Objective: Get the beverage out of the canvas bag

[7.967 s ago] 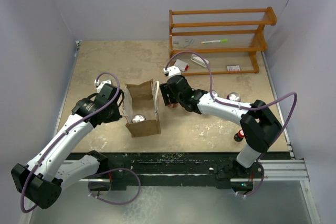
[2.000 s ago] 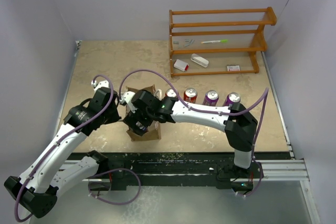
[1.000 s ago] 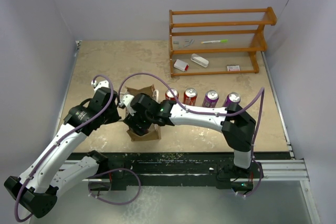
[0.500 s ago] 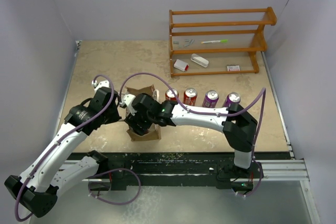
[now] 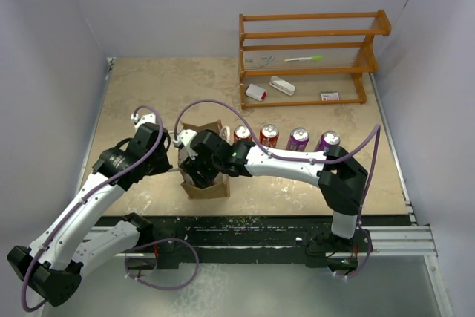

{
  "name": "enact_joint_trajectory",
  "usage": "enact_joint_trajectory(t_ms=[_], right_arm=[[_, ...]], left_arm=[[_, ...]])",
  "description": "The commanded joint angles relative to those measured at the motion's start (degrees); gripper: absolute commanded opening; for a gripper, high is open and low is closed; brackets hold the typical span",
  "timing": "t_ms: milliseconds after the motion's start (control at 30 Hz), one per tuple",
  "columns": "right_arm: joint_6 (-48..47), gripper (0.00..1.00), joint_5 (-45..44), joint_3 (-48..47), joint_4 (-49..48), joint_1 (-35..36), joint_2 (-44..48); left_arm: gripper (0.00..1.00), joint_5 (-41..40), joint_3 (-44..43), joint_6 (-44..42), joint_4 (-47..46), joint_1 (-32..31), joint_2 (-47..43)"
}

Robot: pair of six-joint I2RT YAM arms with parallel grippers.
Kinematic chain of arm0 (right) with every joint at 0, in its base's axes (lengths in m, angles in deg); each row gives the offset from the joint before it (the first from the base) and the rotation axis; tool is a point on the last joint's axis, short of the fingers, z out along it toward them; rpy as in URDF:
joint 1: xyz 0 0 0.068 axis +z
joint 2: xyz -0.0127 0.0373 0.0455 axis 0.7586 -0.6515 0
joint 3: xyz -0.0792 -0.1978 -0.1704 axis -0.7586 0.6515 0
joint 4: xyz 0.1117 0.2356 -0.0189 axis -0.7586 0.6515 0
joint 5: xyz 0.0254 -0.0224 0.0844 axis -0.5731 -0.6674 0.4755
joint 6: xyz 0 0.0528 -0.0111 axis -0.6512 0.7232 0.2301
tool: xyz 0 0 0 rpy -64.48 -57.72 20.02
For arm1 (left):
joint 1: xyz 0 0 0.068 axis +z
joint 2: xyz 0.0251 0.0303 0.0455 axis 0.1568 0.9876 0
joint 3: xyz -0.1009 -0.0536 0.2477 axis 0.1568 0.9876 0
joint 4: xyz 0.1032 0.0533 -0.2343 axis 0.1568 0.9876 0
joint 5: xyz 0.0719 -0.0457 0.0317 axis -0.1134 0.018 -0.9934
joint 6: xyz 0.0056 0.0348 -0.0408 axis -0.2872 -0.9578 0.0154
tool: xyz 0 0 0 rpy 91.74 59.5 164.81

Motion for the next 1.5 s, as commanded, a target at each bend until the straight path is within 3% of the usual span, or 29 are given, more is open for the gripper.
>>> enact_joint_trajectory(t_ms=[0,267,533,1167,1333,1467], right_arm=[[-1.86,0.62,-2.53,-0.44,4.07,-0.52,-2.50],[-2.31,0.81,-3.45,-0.74,4.73,-0.52,-3.82],[-2.48,0.83,-3.14,-1.57,4.13,-0.50,-5.13],[-1.70,0.43,-2.03,-4.55,3.38,-0.55,3.25],[-0.49,0.26,-1.73,-5.40,1.71,-1.58,5.88],[0.79,0.19,-0.64,-6.18,0.95,-3.00,6.86]], left_arm=[[0.00,-0.72,0.45,0.58,-1.04,-0.28,0.05],[0.00,-0.50,0.53,0.50,-1.13,-0.28,0.42],[0.00,-0.54,0.57,0.49,-1.13,-0.37,0.41],[0.00,-0.13,0.60,0.19,-1.48,-0.43,1.42],[0.00,0.13,0.56,0.06,-1.48,-0.45,1.77],[0.00,0.24,0.54,-0.10,-1.61,-0.46,1.30]])
